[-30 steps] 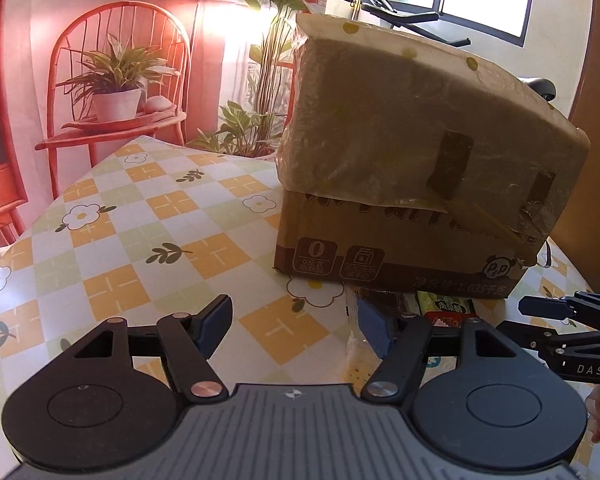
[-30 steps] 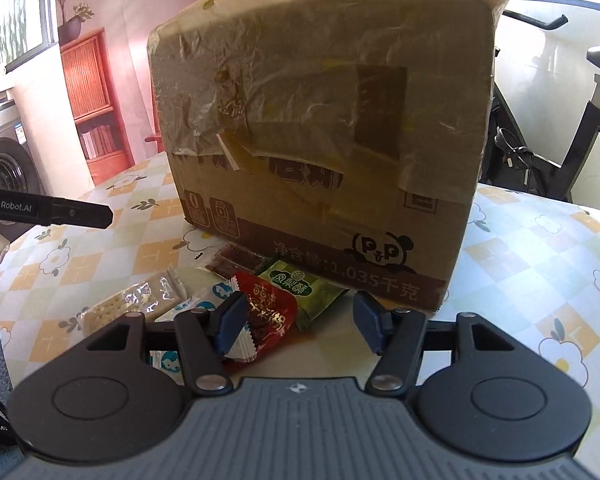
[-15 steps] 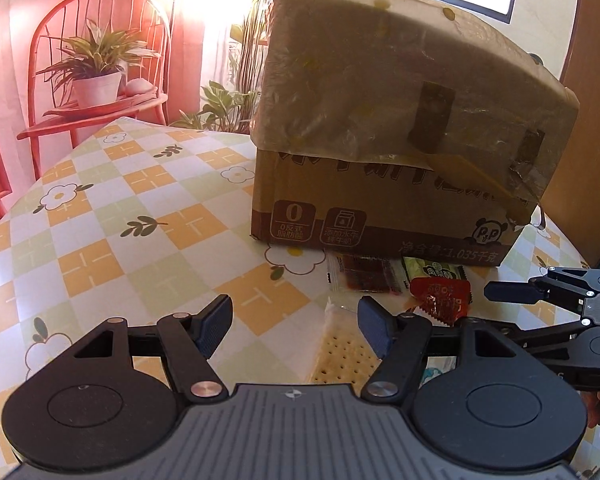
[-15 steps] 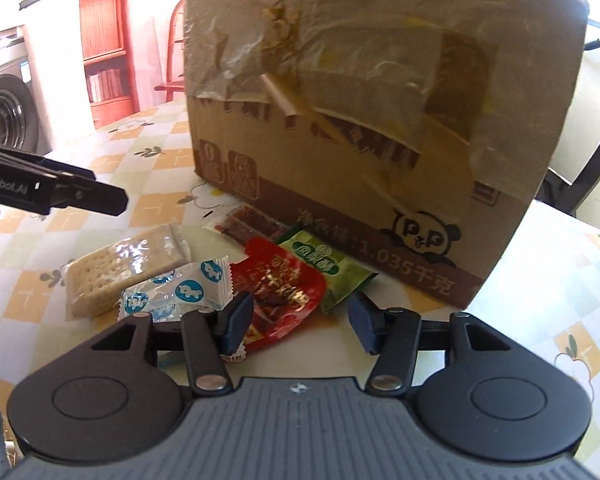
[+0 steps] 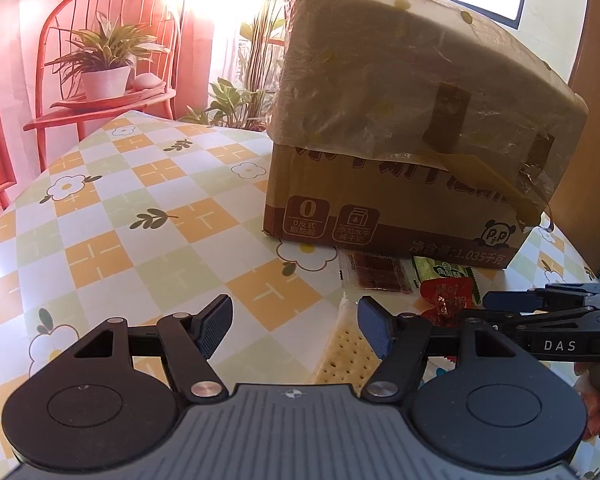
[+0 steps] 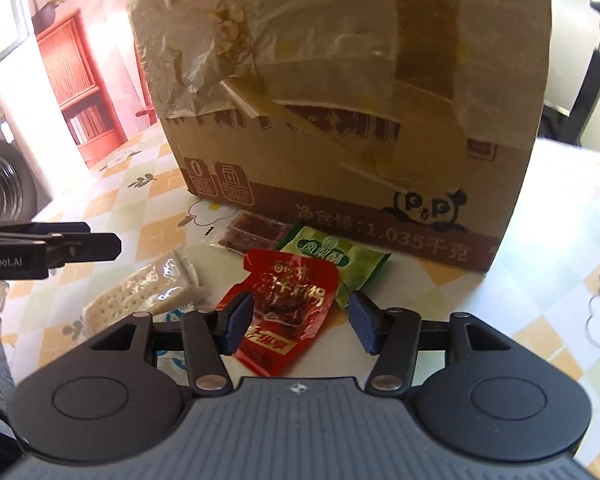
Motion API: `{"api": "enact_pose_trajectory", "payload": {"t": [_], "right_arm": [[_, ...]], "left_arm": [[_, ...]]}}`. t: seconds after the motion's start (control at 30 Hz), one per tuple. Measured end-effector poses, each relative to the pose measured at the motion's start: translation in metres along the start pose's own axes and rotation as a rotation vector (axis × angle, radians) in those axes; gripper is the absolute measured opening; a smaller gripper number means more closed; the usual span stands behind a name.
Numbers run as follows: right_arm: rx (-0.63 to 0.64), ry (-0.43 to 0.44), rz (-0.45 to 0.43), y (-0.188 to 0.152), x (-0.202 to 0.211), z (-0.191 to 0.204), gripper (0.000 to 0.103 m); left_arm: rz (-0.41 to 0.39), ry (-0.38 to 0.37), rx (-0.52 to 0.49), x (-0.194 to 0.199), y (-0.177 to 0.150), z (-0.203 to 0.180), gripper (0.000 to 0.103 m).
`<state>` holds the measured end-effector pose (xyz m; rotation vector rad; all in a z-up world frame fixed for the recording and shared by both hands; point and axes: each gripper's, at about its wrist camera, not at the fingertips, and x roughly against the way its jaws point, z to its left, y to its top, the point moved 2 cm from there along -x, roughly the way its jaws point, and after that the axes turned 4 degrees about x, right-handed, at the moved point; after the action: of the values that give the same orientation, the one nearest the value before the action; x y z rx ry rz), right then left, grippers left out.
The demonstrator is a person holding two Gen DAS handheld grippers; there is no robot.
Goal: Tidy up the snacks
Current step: 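Lower the right tool onto the red spicy snack bag and grasp it, then hold the red bag with the right tool while the left tool approaches the clear brown-snack packet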
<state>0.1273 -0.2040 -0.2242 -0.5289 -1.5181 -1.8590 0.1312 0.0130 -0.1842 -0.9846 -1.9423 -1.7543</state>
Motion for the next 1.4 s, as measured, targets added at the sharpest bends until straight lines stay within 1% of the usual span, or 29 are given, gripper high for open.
{"api": "enact_pose_trajectory", "payload": {"t": [0.03, 0.1, 0.17, 0.2, 0.43, 0.57, 0.63, 0.7, 0.8, 0.87, 0.93, 1.03, 1.1, 1.13, 1.2, 1.4], "right_arm": [[-0.019, 0.013, 0.011, 0.0, -0.001, 0.0, 0.057], [-0.039, 0.021, 0.03, 0.002, -0.004, 0.002, 0.063], [-0.06, 0.021, 0.028, 0.006, -0.006, 0.005, 0.075], [-0.07, 0.019, 0.027, 0.008, -0.007, 0.006, 0.078], [-0.065, -0.037, 0.076, 0.02, -0.03, 0.019, 0.078], [-0.03, -0.079, 0.07, 0.02, -0.037, 0.029, 0.078], [0.0, -0.091, 0.063, 0.017, -0.037, 0.031, 0.076], [0.007, -0.111, 0.06, 0.014, -0.034, 0.029, 0.071], [0.028, -0.118, 0.049, 0.008, -0.029, 0.025, 0.069], [0.075, -0.124, 0.048, 0.005, -0.027, 0.027, 0.067], [0.132, -0.131, 0.032, -0.002, -0.024, 0.031, 0.067], [0.164, -0.113, 0.0, -0.009, -0.019, 0.03, 0.064], [0.168, -0.084, -0.033, -0.013, -0.012, 0.026, 0.055], [0.184, -0.082, -0.041, -0.013, -0.01, 0.025, 0.053], [0.21, -0.086, -0.046, -0.016, -0.005, 0.019, 0.052], [0.206, -0.069, -0.072, -0.021, 0.004, 0.002, 0.051]], "left_arm": [[-0.002, 0.001, 0.006, -0.001, 0.0, 0.001, 0.071], [-0.004, 0.0, 0.018, -0.001, 0.0, 0.003, 0.071], [-0.007, -0.002, 0.024, -0.001, 0.0, 0.005, 0.071], [-0.009, -0.004, 0.026, -0.002, 0.0, 0.005, 0.071], [-0.023, -0.007, 0.05, -0.002, 0.0, 0.013, 0.071], [-0.025, -0.005, 0.066, -0.002, 0.001, 0.019, 0.071], [-0.026, -0.005, 0.072, -0.002, 0.001, 0.02, 0.071], [-0.027, -0.006, 0.076, -0.003, 0.001, 0.021, 0.071], [-0.024, -0.007, 0.076, -0.005, 0.001, 0.02, 0.071], [-0.02, -0.007, 0.075, -0.007, 0.001, 0.02, 0.071], [-0.017, -0.003, 0.075, -0.009, 0.002, 0.02, 0.071], [-0.004, -0.001, 0.071, -0.012, 0.002, 0.018, 0.071], [0.008, -0.004, 0.067, -0.014, 0.002, 0.017, 0.071], [0.014, -0.006, 0.065, -0.015, 0.001, 0.016, 0.071], [0.027, -0.008, 0.063, -0.017, 0.0, 0.015, 0.071], [0.044, -0.003, 0.057, -0.026, 0.006, 0.006, 0.071]]}}
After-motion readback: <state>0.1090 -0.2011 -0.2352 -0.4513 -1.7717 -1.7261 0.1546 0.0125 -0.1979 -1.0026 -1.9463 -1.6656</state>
